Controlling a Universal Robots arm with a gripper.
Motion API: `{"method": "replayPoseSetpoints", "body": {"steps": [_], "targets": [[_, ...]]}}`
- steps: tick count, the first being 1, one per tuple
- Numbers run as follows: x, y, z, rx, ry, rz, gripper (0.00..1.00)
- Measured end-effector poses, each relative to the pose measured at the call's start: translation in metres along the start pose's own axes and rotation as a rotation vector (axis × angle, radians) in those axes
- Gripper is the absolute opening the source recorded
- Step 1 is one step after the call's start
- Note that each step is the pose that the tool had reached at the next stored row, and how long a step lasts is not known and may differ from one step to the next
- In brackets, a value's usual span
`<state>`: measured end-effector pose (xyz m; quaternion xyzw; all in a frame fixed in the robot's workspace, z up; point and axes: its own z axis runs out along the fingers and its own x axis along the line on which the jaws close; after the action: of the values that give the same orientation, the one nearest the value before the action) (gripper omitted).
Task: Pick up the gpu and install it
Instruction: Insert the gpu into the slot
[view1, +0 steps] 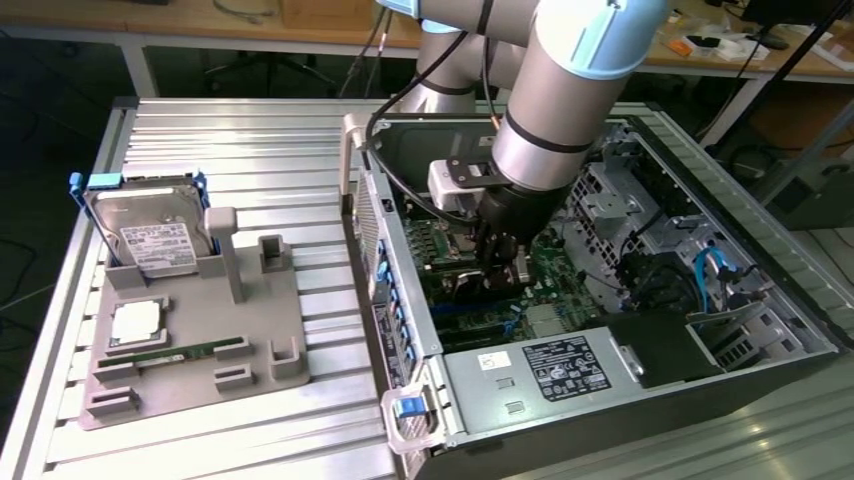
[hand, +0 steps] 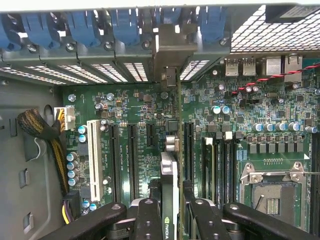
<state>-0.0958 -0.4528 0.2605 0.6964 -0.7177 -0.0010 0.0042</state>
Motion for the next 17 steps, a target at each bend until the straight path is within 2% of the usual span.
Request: {"method": "replayPoseSetpoints", "body": {"steps": [7,11,17], "targets": [[0.0014,0.0,0.0002,-0.0001,0.0004,0.0,0.27],[0.0004,0.0,0.0059,-0.0002,0.0008,0.0,0.27],[0.0012,-0.0001,0.0066,0.0001,0.0001,0.0,0.27]]}}
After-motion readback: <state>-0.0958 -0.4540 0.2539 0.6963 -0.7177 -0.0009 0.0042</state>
